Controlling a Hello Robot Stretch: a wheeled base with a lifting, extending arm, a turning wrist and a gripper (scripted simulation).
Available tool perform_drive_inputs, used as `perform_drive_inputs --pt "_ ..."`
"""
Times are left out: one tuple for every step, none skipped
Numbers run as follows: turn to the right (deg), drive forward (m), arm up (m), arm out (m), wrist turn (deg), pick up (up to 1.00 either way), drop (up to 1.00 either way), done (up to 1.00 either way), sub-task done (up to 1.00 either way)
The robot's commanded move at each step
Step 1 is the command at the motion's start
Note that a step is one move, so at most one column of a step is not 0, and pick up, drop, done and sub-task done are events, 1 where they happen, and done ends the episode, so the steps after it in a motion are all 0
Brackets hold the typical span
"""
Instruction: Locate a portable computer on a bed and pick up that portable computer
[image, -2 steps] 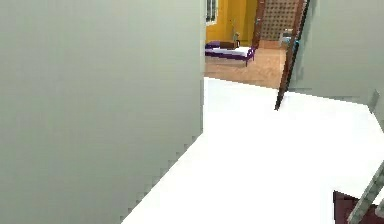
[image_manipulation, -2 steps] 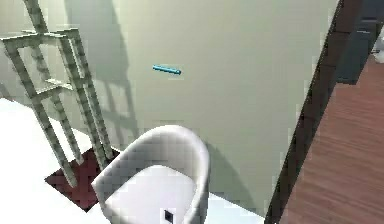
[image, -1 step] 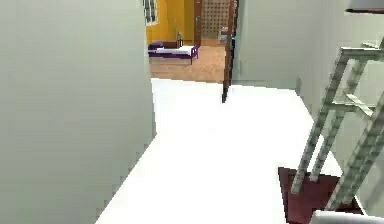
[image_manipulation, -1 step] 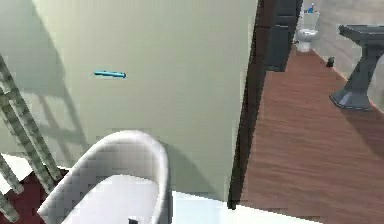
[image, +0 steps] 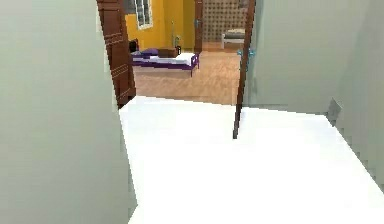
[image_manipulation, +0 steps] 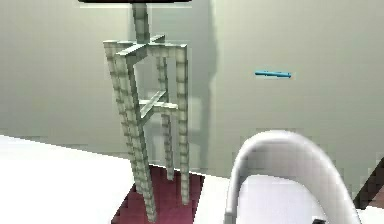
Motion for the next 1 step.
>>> perform_drive_inputs --pt "3.0 0.0 0.0 0.0 0.0 0.0 0.0 0.0 0.0"
